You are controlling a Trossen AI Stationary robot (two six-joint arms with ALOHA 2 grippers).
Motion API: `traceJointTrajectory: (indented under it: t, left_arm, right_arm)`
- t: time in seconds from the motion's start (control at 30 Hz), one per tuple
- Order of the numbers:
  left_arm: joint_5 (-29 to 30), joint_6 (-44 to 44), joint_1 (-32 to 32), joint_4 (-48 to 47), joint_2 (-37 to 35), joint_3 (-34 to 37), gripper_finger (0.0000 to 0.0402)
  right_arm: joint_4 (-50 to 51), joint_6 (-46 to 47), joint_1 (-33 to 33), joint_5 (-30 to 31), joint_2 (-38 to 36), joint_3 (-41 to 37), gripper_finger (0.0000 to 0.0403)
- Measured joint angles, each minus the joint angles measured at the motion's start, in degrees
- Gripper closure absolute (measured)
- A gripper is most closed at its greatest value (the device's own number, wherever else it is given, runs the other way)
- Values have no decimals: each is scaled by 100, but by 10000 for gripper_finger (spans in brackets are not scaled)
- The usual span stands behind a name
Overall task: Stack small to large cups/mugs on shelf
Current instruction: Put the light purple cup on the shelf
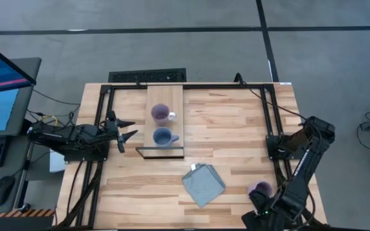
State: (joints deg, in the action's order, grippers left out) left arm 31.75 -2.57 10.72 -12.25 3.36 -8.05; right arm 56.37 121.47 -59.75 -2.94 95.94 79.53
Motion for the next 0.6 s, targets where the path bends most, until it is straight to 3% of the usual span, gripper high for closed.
traceJointTrajectory:
  t: [0.27, 0.6]
  left_arm:
    - [2, -7, 0, -2, 2, 0, 225]
    - [6, -7, 0, -4, 1, -1, 225]
  right_arm:
    - [25, 17, 114, -40, -2, 0, 151]
    - [592, 1235, -19, -492, -4, 0, 171]
